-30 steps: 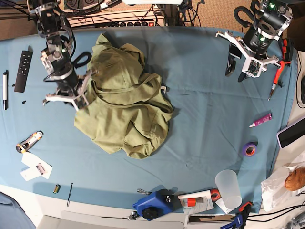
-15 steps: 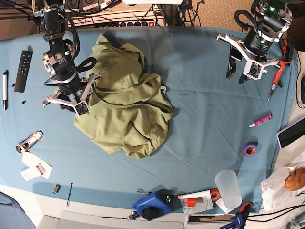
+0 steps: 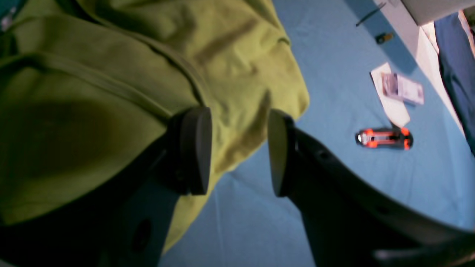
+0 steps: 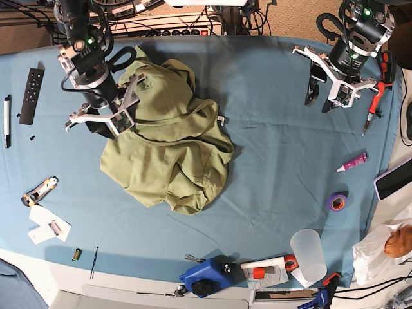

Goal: Layout the t-shirt on the table in an organized manner, then fold the t-shirt properly
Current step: 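Lower the right gripper onto the crumpled green t-shirt's edge, then grasp the shirt fabric with the right gripper and drag it outward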

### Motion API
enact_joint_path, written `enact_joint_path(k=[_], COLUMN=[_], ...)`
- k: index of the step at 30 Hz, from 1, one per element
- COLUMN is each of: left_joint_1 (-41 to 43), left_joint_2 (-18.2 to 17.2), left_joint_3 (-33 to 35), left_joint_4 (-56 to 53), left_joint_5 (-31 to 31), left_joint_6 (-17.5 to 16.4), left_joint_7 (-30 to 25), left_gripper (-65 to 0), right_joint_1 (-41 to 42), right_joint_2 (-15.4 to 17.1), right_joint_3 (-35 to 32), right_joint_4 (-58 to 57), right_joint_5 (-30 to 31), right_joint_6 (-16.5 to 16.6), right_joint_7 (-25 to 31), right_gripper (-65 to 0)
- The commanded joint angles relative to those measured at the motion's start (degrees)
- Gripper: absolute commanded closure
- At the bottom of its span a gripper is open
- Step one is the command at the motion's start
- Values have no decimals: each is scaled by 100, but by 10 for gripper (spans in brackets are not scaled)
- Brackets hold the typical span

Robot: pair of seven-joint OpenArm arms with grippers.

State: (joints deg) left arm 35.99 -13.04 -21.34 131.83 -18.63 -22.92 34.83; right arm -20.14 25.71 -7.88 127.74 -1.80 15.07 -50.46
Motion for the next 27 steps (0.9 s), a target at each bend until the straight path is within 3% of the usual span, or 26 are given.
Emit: enact_joint_path(k=[1, 6, 15, 18, 22, 27], left_joint_1=[20, 20, 20, 20, 20, 20], left_joint_2=[-26, -26, -26, -26, -26, -24], left_joint_3=[-15, -15, -15, -15, -15, -15], left_joint_4=[94, 94, 94, 94, 94, 94], left_joint_5=[-66, -109, -409, -411, -411, -411], left_joint_6=[-2, -2, -2, -2, 0, 0], left_joint_7=[-144, -144, -144, -144, -144, -144], left_gripper=[-235, -235, -235, -235, -235, -235], right_joint_1=[20, 31, 487, 614, 684, 813], right_joint_2=[63, 61, 59, 59, 59, 59], right_joint_3=[33, 33, 33, 33, 33, 35], right_joint_4=[-42, -651, -1456, -1576, -1578, -1578], right_joint_5=[-22, 337, 398, 402, 442, 291], right_joint_6=[-26, 341, 433, 483, 439, -103], right_joint_7=[116, 118, 319, 428, 459, 570], right_gripper=[-251, -249, -241, -172, 0, 0])
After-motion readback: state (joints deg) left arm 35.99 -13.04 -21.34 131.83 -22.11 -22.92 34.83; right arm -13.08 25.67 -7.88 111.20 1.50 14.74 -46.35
